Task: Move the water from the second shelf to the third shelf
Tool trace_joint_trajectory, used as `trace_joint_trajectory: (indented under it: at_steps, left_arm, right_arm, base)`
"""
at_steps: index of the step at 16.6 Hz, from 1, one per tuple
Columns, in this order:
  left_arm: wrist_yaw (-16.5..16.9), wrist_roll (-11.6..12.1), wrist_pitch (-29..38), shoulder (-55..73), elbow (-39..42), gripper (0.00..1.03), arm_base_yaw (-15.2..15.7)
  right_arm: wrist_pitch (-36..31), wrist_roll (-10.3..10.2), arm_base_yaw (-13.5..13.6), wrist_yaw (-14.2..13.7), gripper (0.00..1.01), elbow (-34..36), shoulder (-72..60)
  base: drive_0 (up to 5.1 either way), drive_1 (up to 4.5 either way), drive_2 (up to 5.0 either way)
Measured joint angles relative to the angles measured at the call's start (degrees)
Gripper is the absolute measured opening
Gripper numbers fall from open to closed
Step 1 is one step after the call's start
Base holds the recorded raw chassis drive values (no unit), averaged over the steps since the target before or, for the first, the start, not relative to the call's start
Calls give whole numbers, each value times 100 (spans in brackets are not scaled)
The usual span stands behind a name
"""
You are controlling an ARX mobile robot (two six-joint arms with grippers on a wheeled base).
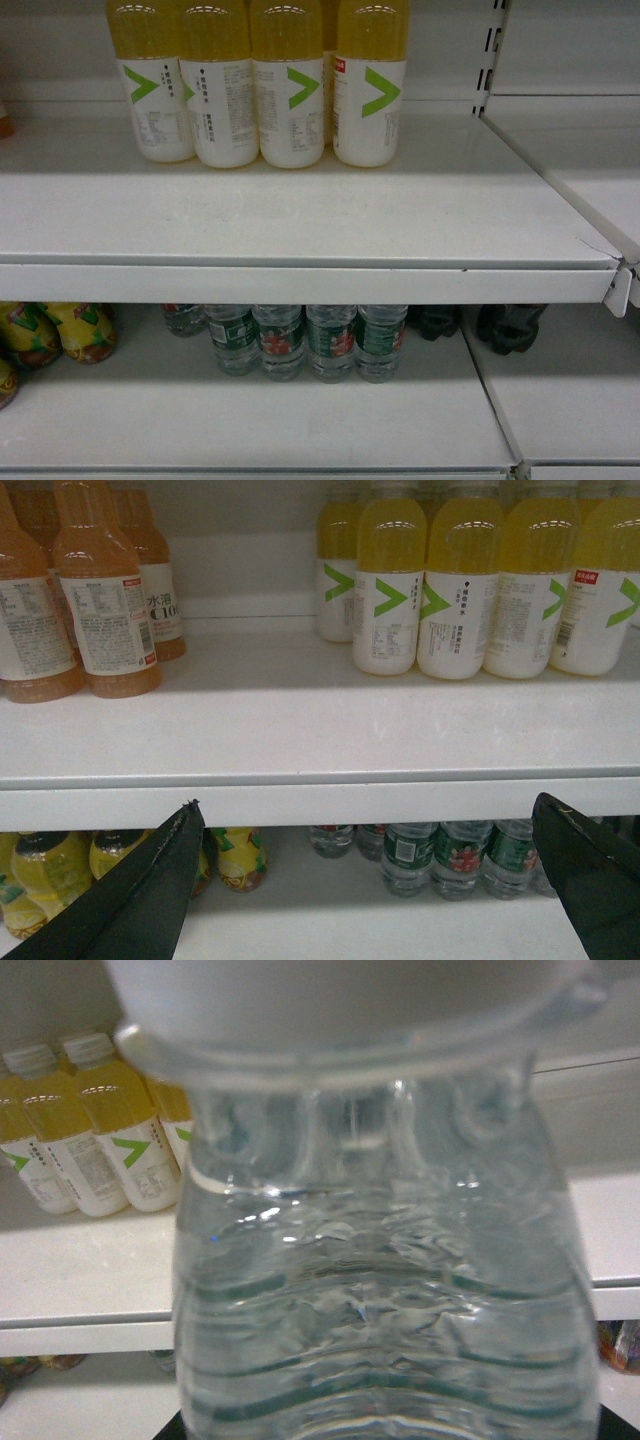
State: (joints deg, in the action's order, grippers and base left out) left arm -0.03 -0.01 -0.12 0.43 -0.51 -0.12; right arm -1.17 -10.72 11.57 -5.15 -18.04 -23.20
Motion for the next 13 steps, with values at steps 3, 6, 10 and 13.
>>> trace_joint_trajectory:
  at_steps: [3,6,10,13]
  left_arm:
    - [11,2,-4,0,0,98,0]
    - [0,0,-9,0,0,98,0]
    - [0,0,-7,0,0,98,0]
    - [0,0,-13,0,0,98,0]
  right_arm:
    - [-2,0,0,-2,43,2,7]
    - [11,2,-2,-42,43,0,0]
    - [-2,0,0,-24,43,0,4]
    - [20,0,-2,-22,43,2,2]
  base:
    - [-163,82,82]
    - [-495,244,244]
    - [-493,252,252]
    - [-493,253,253]
